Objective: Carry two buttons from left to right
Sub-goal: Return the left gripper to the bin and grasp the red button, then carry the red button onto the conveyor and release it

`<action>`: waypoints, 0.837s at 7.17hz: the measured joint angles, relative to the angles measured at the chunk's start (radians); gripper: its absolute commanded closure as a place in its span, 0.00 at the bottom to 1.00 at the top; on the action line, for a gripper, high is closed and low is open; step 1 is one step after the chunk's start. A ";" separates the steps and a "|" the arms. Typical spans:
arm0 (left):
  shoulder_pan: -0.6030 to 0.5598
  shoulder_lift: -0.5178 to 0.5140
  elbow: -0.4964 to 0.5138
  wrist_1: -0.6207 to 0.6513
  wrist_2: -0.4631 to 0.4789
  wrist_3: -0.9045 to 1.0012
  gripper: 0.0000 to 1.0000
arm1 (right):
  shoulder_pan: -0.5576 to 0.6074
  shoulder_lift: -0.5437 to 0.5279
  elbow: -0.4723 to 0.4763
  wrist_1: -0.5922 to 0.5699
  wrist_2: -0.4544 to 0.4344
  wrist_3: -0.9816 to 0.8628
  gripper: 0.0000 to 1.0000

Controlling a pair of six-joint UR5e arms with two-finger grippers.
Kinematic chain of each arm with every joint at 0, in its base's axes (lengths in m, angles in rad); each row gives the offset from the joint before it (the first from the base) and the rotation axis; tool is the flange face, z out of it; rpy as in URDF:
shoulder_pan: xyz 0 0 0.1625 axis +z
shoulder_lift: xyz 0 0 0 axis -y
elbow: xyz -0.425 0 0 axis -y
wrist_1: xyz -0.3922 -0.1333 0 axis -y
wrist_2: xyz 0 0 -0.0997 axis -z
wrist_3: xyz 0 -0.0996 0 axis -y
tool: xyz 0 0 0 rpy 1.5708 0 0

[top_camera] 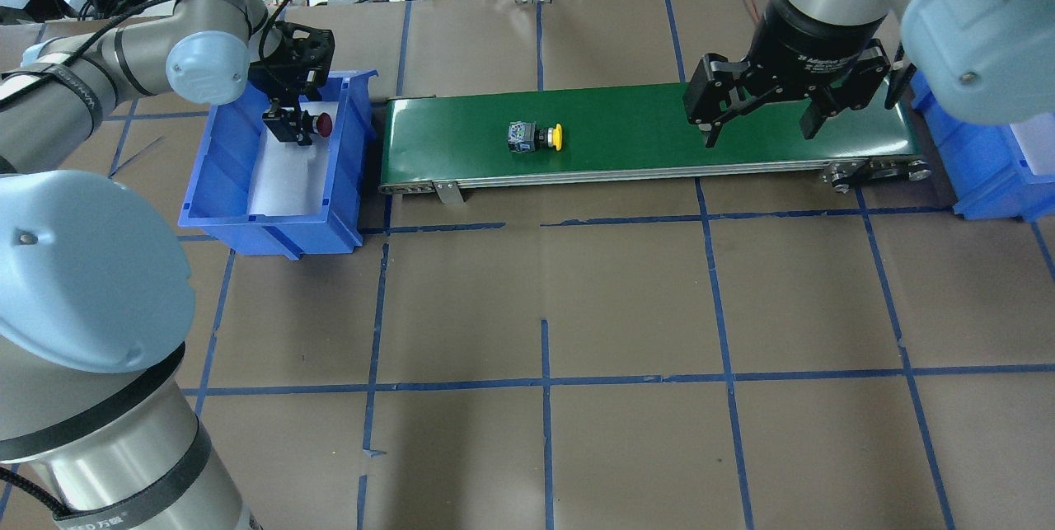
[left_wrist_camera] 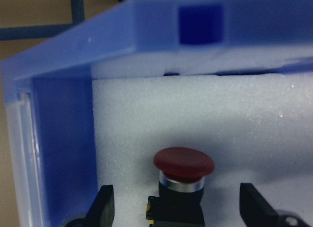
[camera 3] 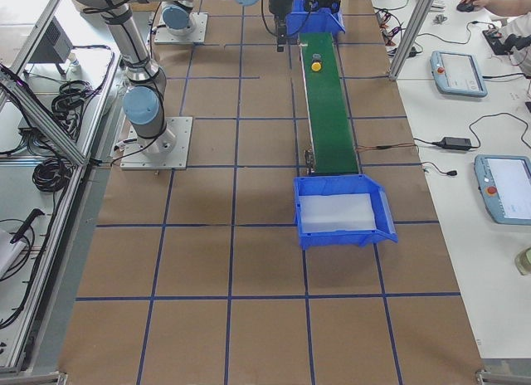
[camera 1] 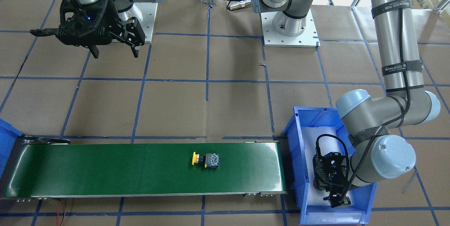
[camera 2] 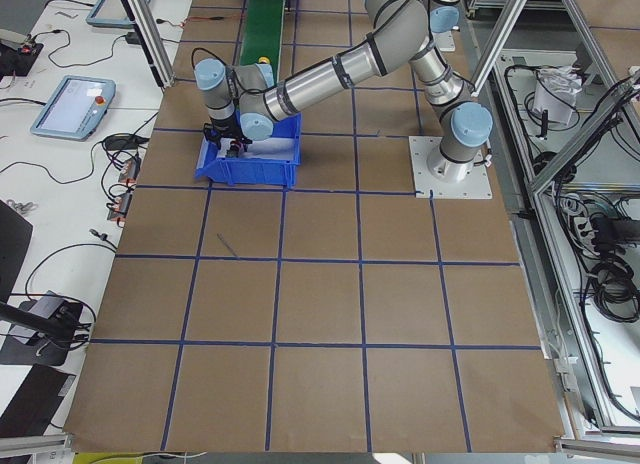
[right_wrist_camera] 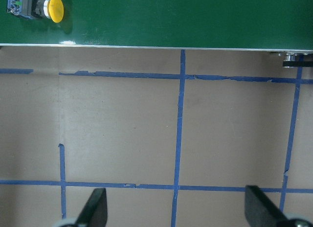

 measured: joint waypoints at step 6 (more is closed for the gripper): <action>-0.004 0.039 -0.002 -0.020 0.007 -0.013 0.82 | 0.000 0.000 0.000 -0.004 -0.003 -0.007 0.00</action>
